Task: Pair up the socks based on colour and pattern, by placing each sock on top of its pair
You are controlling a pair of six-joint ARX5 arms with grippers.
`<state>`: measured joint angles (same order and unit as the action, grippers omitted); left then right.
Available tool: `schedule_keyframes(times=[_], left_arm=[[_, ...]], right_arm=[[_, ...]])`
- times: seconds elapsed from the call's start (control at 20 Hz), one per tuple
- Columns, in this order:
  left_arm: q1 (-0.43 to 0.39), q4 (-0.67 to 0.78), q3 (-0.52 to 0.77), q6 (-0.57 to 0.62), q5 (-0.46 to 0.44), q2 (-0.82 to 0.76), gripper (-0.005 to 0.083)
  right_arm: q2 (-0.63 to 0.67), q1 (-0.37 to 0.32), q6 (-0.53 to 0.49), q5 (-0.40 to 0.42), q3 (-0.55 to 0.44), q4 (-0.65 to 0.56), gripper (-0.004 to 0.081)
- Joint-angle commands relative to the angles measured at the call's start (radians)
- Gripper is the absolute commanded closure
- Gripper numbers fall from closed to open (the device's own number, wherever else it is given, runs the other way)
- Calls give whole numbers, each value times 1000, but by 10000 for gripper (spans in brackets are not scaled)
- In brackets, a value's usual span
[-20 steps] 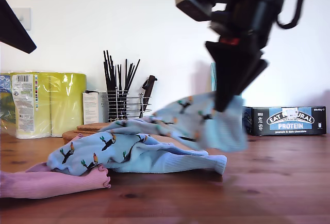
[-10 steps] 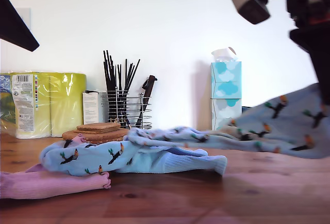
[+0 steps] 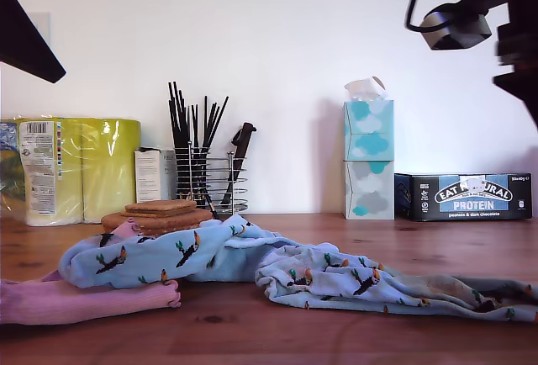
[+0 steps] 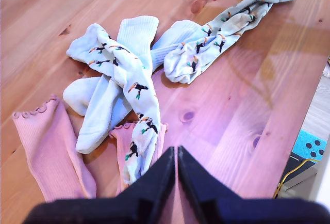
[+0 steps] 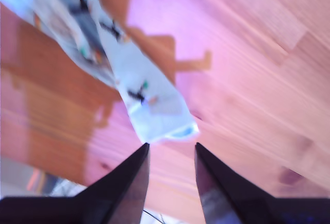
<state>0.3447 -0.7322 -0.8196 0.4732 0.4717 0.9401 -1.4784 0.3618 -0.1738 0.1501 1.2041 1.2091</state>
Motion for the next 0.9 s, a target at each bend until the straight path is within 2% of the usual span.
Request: schedule_keyframes(times=[0.0,0.05,0.1,0.2,0.4,0.6,0.85], left_arm=[[-1,8,-3,-5,16,3,796],[-1,8,-3,-5,21,3,796],[-1,7,-3,-5,20,3,796],[-1,7,-3,-5,21,3,796],[-1,8,-3,-5,20,3,796],[-1,7,-3,-5,19,3,796],[-1,7,-3,-5,19,3,796]], right_arm=[[-9,6,138,-92,-3,-66,621],[-10,14,179,-180,-3,-122,768],[-10,29,197,-251,-3,-186,776],[-29,75,267,-303,-3,-275,784],[-150,153,338,-375,-3,-424,784],[-236,231,389,-390,-3,-577,784],[-349,262,410,-411,-3,-657,784]])
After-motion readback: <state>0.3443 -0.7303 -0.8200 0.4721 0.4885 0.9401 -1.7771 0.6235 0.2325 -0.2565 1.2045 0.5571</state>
